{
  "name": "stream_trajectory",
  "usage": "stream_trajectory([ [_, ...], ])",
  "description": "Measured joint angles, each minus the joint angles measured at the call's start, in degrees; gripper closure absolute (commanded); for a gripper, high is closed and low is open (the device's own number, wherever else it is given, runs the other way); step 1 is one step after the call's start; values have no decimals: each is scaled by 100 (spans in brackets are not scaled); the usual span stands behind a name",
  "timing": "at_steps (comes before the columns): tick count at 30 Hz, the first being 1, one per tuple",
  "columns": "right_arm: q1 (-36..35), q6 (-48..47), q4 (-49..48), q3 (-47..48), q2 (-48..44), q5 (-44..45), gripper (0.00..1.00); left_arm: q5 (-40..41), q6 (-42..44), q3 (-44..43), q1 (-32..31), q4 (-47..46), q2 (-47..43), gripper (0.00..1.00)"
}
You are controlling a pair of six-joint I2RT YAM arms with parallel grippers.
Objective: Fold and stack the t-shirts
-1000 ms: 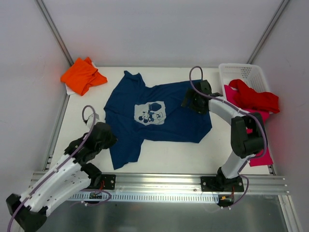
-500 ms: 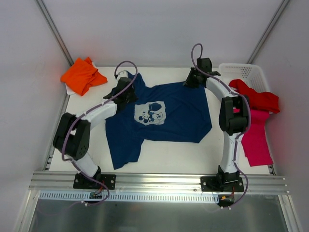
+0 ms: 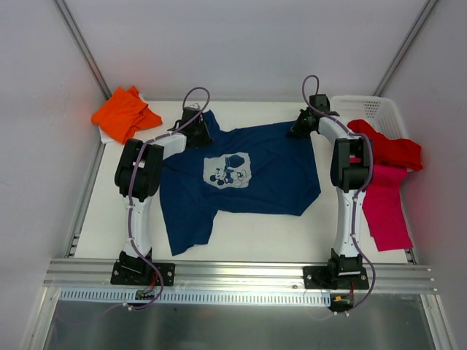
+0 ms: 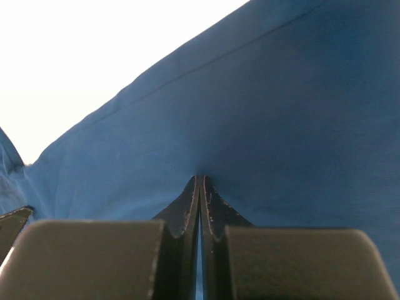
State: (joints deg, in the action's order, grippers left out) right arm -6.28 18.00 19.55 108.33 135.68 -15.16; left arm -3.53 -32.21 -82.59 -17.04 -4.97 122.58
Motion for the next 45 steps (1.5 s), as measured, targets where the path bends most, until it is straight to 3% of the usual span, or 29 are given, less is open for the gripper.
stream_trajectory([
  [19,562,151,-260,166,96,-50,99,-782,-52,-1233,754,-33,857,100],
  [20,584,149,-310,188,116,-107,97,-868,-98,-1377,826,-33,960,100],
  [22,634,175,-439,186,131,-295,70,-1034,-170,-1644,940,-7,1182,100],
  [23,664,210,-560,153,131,-435,53,-1104,-192,-1777,979,-2,1279,100],
  [24,697,256,-730,94,131,-584,30,-1158,-229,-1961,1032,24,1423,100],
  [27,828,369,-1587,-278,111,-1182,16,-1373,-385,-2669,1113,170,1923,100],
  [34,1025,844,-2826,-1067,-186,-2057,14,-1696,-734,-4400,1097,765,2918,100],
  [45,1198,1316,-3217,-1679,-610,-2433,14,-1021,-953,-4800,1226,1117,3045,100],
])
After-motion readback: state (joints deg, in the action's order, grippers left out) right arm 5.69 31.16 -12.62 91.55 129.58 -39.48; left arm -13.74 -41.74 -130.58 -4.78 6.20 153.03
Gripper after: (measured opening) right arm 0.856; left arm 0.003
